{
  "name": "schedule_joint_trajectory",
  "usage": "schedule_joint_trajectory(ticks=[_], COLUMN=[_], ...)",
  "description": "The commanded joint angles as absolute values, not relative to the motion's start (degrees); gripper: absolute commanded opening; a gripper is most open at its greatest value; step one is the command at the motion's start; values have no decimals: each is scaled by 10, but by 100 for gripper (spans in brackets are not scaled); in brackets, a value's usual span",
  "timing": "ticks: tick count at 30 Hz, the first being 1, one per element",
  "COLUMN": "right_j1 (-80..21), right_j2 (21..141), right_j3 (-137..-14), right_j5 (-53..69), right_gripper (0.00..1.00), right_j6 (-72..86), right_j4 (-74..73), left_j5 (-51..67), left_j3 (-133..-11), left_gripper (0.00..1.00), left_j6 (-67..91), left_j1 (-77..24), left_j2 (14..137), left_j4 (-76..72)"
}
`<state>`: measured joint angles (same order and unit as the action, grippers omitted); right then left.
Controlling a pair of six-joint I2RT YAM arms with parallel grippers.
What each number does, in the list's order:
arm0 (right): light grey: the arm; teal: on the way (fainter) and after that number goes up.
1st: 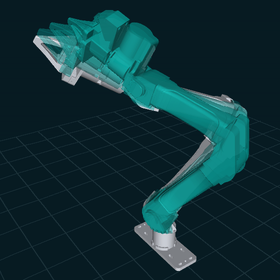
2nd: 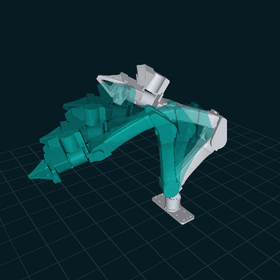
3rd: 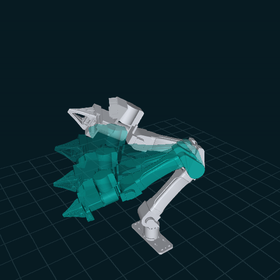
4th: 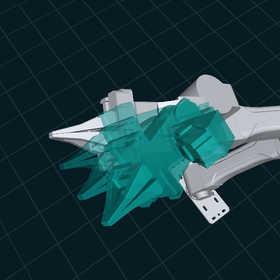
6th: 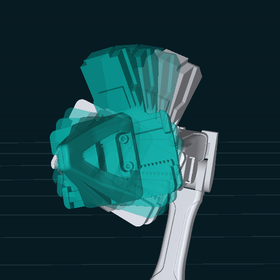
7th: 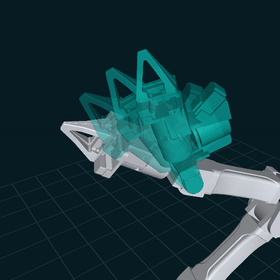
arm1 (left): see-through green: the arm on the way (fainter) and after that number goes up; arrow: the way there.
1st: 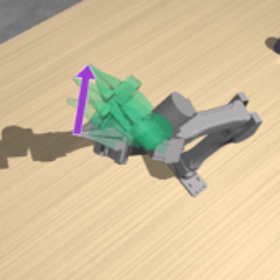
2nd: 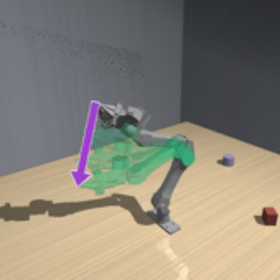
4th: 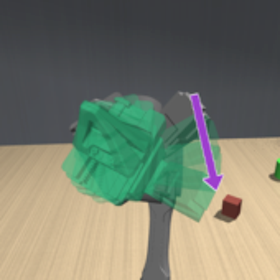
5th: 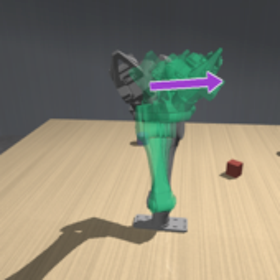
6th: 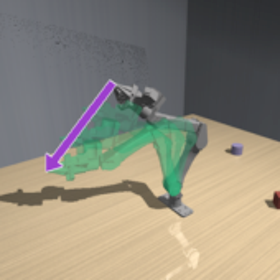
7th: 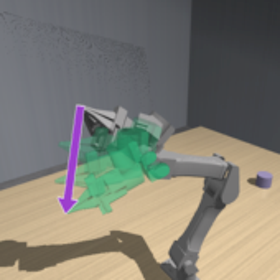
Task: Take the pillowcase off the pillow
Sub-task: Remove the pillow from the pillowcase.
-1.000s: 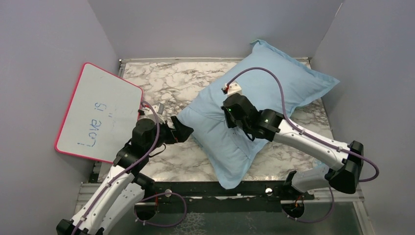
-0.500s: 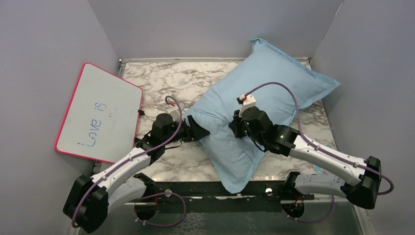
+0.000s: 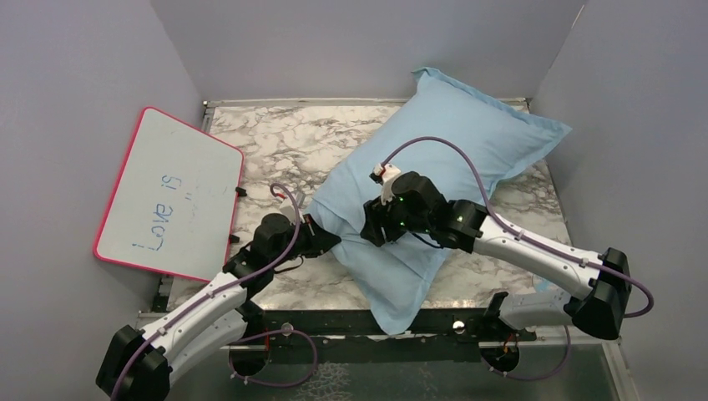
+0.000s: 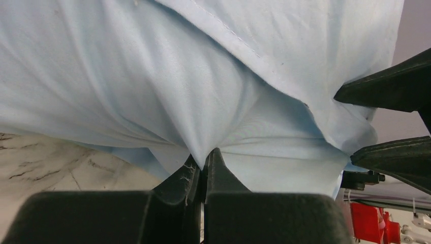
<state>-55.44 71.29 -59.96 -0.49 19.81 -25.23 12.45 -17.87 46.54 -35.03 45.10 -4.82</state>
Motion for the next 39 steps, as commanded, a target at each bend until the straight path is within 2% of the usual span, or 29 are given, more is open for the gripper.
schedule_joint_trajectory(ticks=[1,5,7,9,12,16,22,24,28,33,39], right_j1=[-558,-563,-573,-579,-597,-602,-601,-589,-536,-443,-442], right_j2=[764,808,812,813,811,783,684,649,616,666,729], right_j3=[-652,-670,-667,-673,-692,-700,-674,-651,-618,-574,-487], right_j5=[11,-16,-47,-83,-125,-193,-431,-470,-450,-327,-72], right_gripper=[61,61,57,44,20,3,1,1,1,1,1], right_j6=[163,162,165,171,166,158,133,99,95,168,212], right_j4=[-324,-354,-353,-357,-368,-358,-304,-261,-237,-300,-266], left_j5=[103,99,99,98,89,59,31,21,5,-18,29], left_j3=[-174,-192,-195,-199,-205,-218,-229,-227,-228,-245,-308], left_gripper=[0,0,0,0,0,0,0,0,0,0,54], left_j6=[449,439,439,437,430,418,444,455,468,471,440], left_j1=[-353,-353,-353,-353,-353,-353,-353,-353,-353,-353,-353], left_j2=[433,430,431,430,426,422,393,372,350,334,329], left_j4=[74,101,104,112,127,166,205,215,231,252,254])
